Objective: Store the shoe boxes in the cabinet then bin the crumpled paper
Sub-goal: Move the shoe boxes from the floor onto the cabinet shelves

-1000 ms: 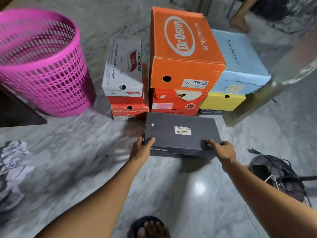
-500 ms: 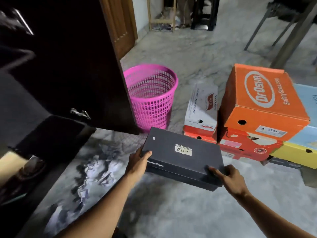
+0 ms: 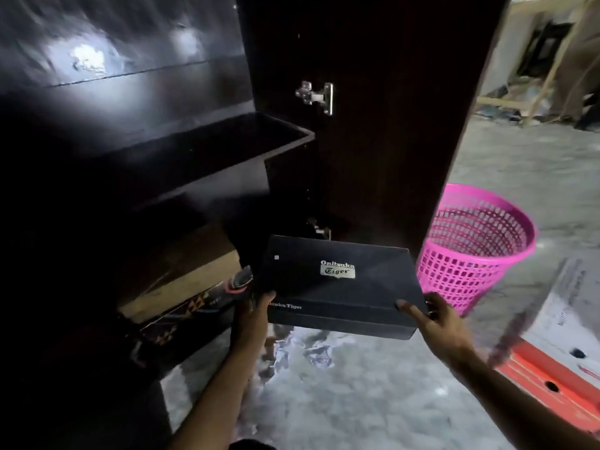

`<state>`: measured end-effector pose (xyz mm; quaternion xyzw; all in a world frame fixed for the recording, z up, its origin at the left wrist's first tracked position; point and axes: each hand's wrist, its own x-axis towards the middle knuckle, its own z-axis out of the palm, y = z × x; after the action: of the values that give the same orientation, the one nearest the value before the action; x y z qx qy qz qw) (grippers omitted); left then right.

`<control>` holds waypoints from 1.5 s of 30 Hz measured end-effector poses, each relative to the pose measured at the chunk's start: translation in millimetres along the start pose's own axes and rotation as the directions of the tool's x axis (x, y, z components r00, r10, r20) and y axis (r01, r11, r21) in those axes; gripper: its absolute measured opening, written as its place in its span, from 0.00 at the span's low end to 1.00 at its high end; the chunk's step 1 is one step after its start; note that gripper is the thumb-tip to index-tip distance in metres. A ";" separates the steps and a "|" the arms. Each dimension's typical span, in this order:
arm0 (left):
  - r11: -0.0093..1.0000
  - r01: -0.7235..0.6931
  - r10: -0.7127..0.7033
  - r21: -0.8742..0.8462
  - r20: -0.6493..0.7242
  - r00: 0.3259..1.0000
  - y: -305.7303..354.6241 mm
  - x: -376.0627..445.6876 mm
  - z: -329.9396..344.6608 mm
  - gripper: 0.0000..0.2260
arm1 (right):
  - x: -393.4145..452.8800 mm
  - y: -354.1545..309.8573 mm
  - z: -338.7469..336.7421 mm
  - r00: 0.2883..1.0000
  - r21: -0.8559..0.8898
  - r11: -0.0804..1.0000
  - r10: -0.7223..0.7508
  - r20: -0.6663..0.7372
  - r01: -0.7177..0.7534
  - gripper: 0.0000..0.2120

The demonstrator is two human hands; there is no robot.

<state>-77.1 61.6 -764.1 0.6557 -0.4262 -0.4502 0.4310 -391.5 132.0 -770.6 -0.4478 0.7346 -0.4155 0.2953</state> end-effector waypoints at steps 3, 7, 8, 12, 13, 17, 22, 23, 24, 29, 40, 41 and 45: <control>0.993 -0.024 0.007 -0.115 -0.144 0.990 9.8 8.0 -34.1 0.24 | 31.3 -43.9 41.1 0.995 -0.007 0.997 -0.082 0.057 0.082 0.20; 0.983 -0.056 -0.011 -0.177 -0.357 0.934 19.1 28.4 -69.0 0.20 | 57.0 -99.1 92.1 0.981 0.062 0.988 -0.149 0.125 0.142 0.21; 0.977 -0.071 -0.017 -0.199 -0.412 0.911 21.5 34.0 -77.9 0.21 | 64.1 -111.0 107.0 0.977 0.076 0.984 -0.168 0.132 0.159 0.19; 0.952 -0.108 -0.080 -0.286 -0.575 0.814 24.2 56.7 -113.8 0.22 | 80.6 -157.3 169.0 0.957 0.137 0.965 -0.244 0.158 0.224 0.21; 0.949 -0.132 -0.078 -0.287 -0.618 0.783 22.0 63.9 -122.3 0.20 | 84.6 -165.1 185.3 0.951 0.149 0.962 -0.254 0.174 0.230 0.20; 0.905 -0.255 -0.077 -0.340 -0.721 0.689 22.3 92.6 -147.8 0.22 | 94.7 -200.7 238.0 0.922 0.203 0.947 -0.297 0.248 0.251 0.18; 0.876 -0.329 -0.115 -0.353 -0.814 0.569 24.1 115.9 -171.4 0.22 | 100.0 -227.6 288.7 0.883 0.251 0.940 -0.311 0.351 0.231 0.24; 0.869 -0.350 -0.104 -0.349 -0.822 0.560 23.8 119.2 -171.8 0.24 | 100.8 -231.9 296.7 0.879 0.259 0.940 -0.307 0.365 0.220 0.24; 0.867 -0.361 -0.094 -0.345 -0.823 0.560 21.9 122.1 -171.5 0.27 | 101.7 -234.5 304.3 0.877 0.274 0.938 -0.306 0.370 0.212 0.24; 0.928 -0.273 -0.085 -0.255 -0.856 0.510 -5.8 139.4 -172.4 0.43 | 101.5 -226.8 320.5 0.853 0.216 0.949 -0.301 0.427 0.227 0.23; 0.943 -0.259 -0.042 -0.210 -0.846 0.532 -5.2 104.3 -114.4 0.25 | 95.2 -184.2 258.9 0.853 0.163 0.953 -0.301 0.426 0.255 0.21; 0.952 -0.251 -0.001 -0.177 -0.820 0.572 -7.3 98.5 -103.8 0.21 | 90.9 -177.2 247.4 0.849 0.166 0.949 -0.314 0.424 0.268 0.19; 0.963 -0.257 0.145 -0.085 -0.641 0.754 -10.8 80.6 -44.6 0.12 | 78.8 -137.1 192.4 0.860 0.221 0.938 -0.337 0.383 0.269 0.11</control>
<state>-14.0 -3.8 -782.4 0.6796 -0.2863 -0.1903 0.6480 -213.4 -40.6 -747.9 -0.6106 0.5395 -0.4096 0.4102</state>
